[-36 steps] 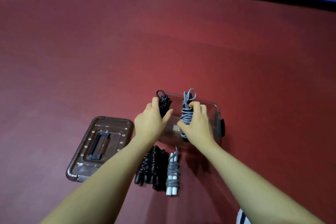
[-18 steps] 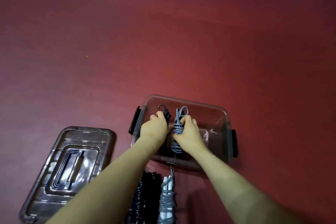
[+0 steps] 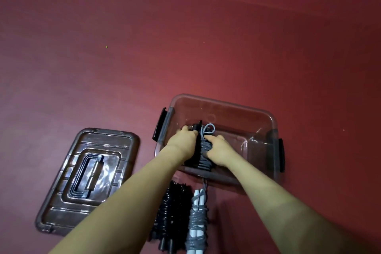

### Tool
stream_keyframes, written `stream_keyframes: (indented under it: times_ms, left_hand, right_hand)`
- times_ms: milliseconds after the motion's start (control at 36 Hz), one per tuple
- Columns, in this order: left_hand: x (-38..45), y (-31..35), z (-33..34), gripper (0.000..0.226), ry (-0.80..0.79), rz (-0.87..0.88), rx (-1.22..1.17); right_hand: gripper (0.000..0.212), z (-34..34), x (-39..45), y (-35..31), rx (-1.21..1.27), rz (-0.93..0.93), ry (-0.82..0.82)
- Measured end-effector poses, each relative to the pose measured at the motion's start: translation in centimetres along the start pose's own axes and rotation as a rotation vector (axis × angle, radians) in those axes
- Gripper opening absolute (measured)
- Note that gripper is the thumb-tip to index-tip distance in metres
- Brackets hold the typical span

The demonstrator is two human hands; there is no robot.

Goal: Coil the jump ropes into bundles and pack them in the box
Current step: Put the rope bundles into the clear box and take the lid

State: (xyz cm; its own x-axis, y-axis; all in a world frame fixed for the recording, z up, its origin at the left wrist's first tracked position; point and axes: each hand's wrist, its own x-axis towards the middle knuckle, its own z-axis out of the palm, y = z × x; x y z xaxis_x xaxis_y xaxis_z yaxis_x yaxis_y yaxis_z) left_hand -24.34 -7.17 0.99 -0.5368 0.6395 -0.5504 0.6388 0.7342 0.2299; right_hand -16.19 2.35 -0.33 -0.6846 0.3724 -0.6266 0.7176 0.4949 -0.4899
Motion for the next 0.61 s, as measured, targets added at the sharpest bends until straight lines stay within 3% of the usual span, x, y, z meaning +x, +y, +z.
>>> stream_keyframes:
  times_ms: [250, 417, 611]
  left_hand:
    - [-2.4, 0.9, -1.1, 0.040, 0.232, 0.032, 0.155]
    - [-6.0, 1.5, -2.1, 0.032, 0.392, 0.081, 0.239]
    - [-11.8, 1.1, -1.5, 0.028, 0.572, 0.037, 0.002]
  right_hand:
    - [0.045, -1.3, -1.8, -1.7, -0.087, -0.072, 0.217]
    - [0.034, -1.3, -5.3, -2.1, 0.039, -0.072, 0.391]
    - [0.017, 0.6, -10.2, -2.9, 0.126, -0.199, 0.582]
